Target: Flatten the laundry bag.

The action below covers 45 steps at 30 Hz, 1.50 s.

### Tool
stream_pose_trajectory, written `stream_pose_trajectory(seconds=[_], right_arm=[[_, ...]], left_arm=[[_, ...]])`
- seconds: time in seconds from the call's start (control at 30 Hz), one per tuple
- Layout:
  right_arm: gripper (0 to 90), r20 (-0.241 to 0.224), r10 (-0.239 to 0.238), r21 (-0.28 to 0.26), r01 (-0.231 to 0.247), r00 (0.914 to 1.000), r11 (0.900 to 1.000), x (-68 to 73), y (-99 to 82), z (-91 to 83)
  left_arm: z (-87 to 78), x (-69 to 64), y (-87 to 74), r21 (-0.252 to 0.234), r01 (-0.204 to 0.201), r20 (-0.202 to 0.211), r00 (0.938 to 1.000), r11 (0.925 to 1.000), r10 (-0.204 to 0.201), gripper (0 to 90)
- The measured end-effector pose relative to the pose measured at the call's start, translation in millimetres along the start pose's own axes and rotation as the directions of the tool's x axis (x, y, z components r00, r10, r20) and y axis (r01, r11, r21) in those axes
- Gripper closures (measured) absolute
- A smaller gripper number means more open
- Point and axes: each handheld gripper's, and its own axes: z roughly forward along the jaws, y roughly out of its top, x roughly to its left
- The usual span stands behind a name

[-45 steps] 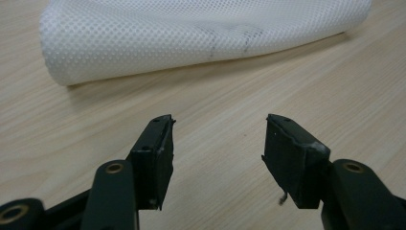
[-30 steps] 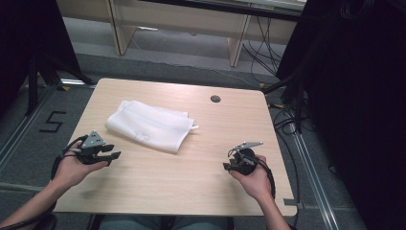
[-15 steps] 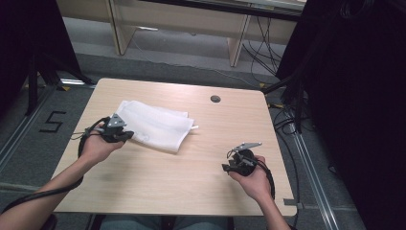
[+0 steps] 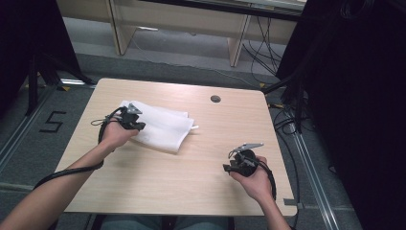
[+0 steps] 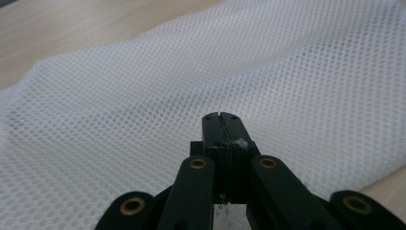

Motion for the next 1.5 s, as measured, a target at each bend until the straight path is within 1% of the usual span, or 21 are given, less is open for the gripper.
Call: stream_pose_trajectory(seconds=[0.03, 0.1, 0.17, 0.3, 0.33, 0.4, 0.43, 0.47, 0.53, 0.6, 0.63, 0.73, 0.8, 1.03, 1.23, 1.27, 1.33, 1.4, 1.43, 1.47, 1.5], right_arm=[[62.5, -0.001, -0.004, 0.001, 0.004, 1.0000, 1.0000, -0.3, -0.5, 0.2], [62.5, -0.002, -0.003, 0.003, 0.003, 1.0000, 1.0000, -0.4, -0.8, 0.0], [62.5, -0.002, 0.001, 0.002, -0.001, 1.0000, 1.0000, -0.3, -0.8, 0.1], [62.5, 0.000, 0.000, 0.004, 0.000, 1.0000, 1.0000, -0.3, -0.5, 0.6], [62.5, -0.001, 0.002, 0.002, -0.002, 1.0000, 1.0000, -0.2, -0.6, 0.1], [62.5, -0.002, -0.001, 0.002, 0.001, 1.0000, 1.0000, -0.4, -0.6, -0.2], [62.4, -0.002, 0.005, 0.000, -0.005, 1.0000, 1.0000, -0.4, -0.9, -1.1], [62.4, -0.006, 0.015, -0.026, -0.015, 0.9999, 0.9995, -0.1, -1.7, 1.0], [62.4, -0.006, 0.014, -0.016, -0.015, 0.9999, 0.9998, -0.4, -1.6, 0.3], [62.4, -0.004, 0.013, -0.018, -0.014, 0.9999, 0.9998, -0.4, -1.5, 0.8], [62.4, -0.005, 0.007, 0.003, -0.007, 1.0000, 1.0000, -0.5, -0.9, -1.0], [62.4, 0.003, 0.009, -0.006, -0.009, 1.0000, 0.9999, 0.5, -0.5, -1.2], [62.4, 0.003, 0.008, -0.006, -0.008, 1.0000, 0.9999, 0.7, -0.4, -1.2], [62.4, 0.004, 0.008, -0.005, -0.008, 1.0000, 1.0000, 1.3, -0.3, -0.6], [62.4, 0.000, -0.003, 0.001, 0.003, 1.0000, 1.0000, 1.5, -0.2, -0.1], [62.4, 0.000, -0.001, 0.000, 0.001, 1.0000, 1.0000, 1.7, -0.1, 0.0], [62.4, 0.000, -0.001, 0.000, 0.001, 1.0000, 1.0000, 1.7, 0.0, 0.0], [62.4, 0.000, -0.001, -0.001, 0.001, 1.0000, 1.0000, 1.8, -0.1, 0.0], [62.4, 0.001, 0.000, -0.001, 0.000, 1.0000, 1.0000, 1.8, -0.1, -0.1], [62.4, 0.001, 0.000, -0.001, 0.000, 1.0000, 1.0000, 1.8, -0.1, -0.1], [62.4, 0.005, 0.009, -0.005, -0.009, 0.9999, 0.9999, 2.2, -0.1, -0.2]], left_arm=[[6.9, -1.5, -2.3, 0.020, 0.018, -0.003, 0.9998, 0.9996, -0.018, 89.5], [9.6, -2.3, -3.6, 0.027, 0.015, -0.007, 0.9999, 0.9995, -0.015, 89.5], [17.7, -6.1, -6.8, 0.032, 0.046, -0.001, 0.9989, 0.9984, -0.046, 89.1], [25.2, -10.1, -7.7, 0.051, 0.034, 0.003, 0.9994, 0.9981, -0.034, 89.2], [28.0, -12.7, -8.2, 0.068, 0.016, -0.006, 0.9999, 0.9975, -0.015, 89.4], [28.1, -13.1, -7.6, 0.070, 0.008, -0.007, 0.9999, 0.9975, -0.008, 89.4], [28.6, -14.0, -7.6, 0.064, 0.023, 0.002, 0.9997, 0.9976, -0.024, 89.4], [27.5, -13.7, -7.8, 0.074, 0.019, 0.001, 0.9998, 0.9971, -0.019, 89.5], [27.6, -14.8, -8.4, 0.072, 0.027, -0.001, 0.9996, 0.9971, -0.027, 89.5], [26.6, -18.9, -8.6, 0.078, 0.018, -0.007, 0.9998, 0.9968, -0.018, 89.6], [26.2, -21.1, -8.5, 0.082, 0.019, 0.000, 0.9998, 0.9964, -0.019, 89.5], [24.7, -29.2, -8.9, 0.082, 0.022, 0.020, 0.9995, 0.9964, -0.024, 89.6], [23.2, -34.1, -9.5, 0.091, 0.014, 0.015, 0.9998, 0.9957, -0.016, 89.6], [19.1, -51.4, -10.1, 0.105, -0.035, 0.051, 0.9983, 0.9938, 0.029, 89.6], [17.9, -67.9, -9.0, 0.108, -0.088, 0.089, 0.9929, 0.9902, 0.079, 89.6], [18.0, -74.6, -9.0, 0.099, -0.101, 0.098, 0.9910, 0.9900, 0.091, 89.6], [18.5, -78.6, -9.0, 0.096, -0.100, 0.106, 0.9903, 0.9904, 0.089, 89.6], [18.4, -86.3, -8.3, 0.092, -0.135, 0.116, 0.9855, 0.9865, 0.124, 89.6], [18.3, -91.5, -7.6, 0.091, -0.167, 0.119, 0.9805, 0.9817, 0.156, 89.6], [18.3, -91.5, -7.6, 0.091, -0.167, 0.119, 0.9805, 0.9817, 0.156, 89.6], [18.3, -96.3, -7.6, 0.090, -0.193, 0.116, 0.9764, 0.9771, 0.182, 89.6]])
